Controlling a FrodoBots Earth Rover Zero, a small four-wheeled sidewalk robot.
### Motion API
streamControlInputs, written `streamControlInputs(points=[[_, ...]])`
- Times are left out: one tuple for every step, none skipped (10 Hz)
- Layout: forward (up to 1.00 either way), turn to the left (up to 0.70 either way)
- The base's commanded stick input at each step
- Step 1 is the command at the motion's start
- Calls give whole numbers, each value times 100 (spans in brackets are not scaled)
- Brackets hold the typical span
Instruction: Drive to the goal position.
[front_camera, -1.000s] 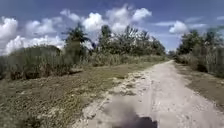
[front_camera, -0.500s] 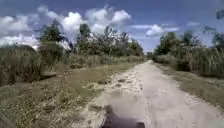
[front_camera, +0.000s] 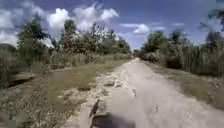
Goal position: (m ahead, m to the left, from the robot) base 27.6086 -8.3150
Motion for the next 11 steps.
streamControlInputs(points=[[85,0],[85,0],[85,0],[85,0],[85,0],[85,-34],[85,-33],[85,-31],[85,0],[85,0],[85,0]])
